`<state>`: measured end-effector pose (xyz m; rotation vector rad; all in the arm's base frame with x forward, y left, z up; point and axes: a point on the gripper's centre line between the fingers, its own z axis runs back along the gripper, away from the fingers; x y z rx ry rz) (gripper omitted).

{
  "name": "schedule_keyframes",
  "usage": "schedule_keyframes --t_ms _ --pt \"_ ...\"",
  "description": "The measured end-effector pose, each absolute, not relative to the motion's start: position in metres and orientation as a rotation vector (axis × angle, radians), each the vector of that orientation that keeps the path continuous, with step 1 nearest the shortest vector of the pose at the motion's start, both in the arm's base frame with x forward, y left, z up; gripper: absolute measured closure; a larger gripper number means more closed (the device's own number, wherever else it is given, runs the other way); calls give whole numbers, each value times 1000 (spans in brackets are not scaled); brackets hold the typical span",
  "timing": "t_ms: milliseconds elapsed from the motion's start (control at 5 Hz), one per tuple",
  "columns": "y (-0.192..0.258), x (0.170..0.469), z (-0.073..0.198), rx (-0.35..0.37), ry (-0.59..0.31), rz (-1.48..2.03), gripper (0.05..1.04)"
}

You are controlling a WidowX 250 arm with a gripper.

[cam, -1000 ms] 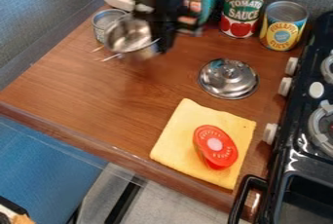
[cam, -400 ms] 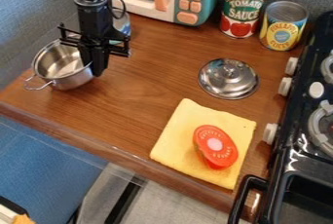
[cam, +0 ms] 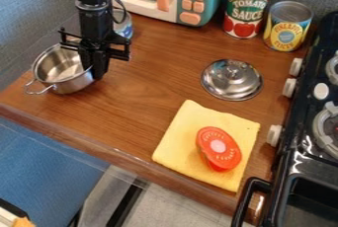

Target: Move the silver pot to the bottom left corner of the table

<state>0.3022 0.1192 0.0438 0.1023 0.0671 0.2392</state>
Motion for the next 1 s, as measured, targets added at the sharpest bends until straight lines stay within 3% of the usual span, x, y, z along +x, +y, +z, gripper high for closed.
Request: schedule_keyframes --t_ms 200,400,600,800,1000 --pt "120 299 44 109 90 235 712" --pt "119 297 45 105 102 224 405" --pt "115 300 63 86 49 194 133" --pt "114 299 70 80 43 168 71" --pt "117 298 72 107 26 126 75"
